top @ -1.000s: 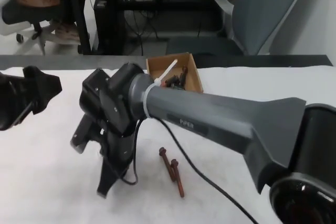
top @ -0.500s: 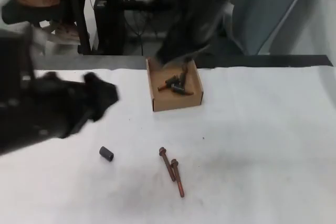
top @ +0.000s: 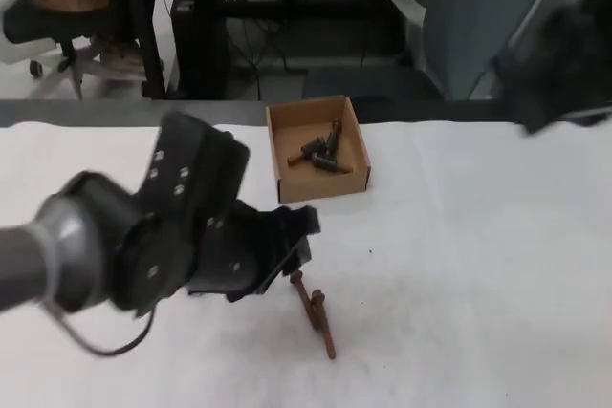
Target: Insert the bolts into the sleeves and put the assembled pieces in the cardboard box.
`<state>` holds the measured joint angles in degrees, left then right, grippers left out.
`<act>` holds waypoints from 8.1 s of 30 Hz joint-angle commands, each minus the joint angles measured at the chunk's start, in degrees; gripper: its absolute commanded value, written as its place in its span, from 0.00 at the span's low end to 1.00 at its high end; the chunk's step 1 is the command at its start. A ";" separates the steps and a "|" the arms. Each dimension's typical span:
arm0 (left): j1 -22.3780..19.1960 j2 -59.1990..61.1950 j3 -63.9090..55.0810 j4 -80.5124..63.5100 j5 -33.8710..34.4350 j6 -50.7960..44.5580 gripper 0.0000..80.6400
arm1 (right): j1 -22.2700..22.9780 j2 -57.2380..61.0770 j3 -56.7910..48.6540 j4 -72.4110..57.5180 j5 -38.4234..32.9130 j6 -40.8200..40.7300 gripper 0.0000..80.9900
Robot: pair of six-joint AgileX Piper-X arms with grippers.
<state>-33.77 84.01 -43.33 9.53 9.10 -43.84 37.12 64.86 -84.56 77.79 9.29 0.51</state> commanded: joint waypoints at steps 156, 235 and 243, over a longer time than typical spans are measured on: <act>7.76 -19.32 13.93 7.14 -21.66 3.78 0.84 | -4.33 11.15 38.84 -80.91 -7.76 -8.72 0.01; 8.25 -40.42 27.46 -21.84 -3.37 36.23 0.02 | 3.63 43.94 5.41 -27.51 14.00 28.36 0.01; -1.89 -40.02 35.64 -37.50 -12.31 31.72 0.02 | 3.47 29.83 9.31 -36.64 17.72 20.84 0.01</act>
<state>-32.66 44.08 -8.83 -23.69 0.44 -11.95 40.84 98.94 -77.44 45.68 27.94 23.62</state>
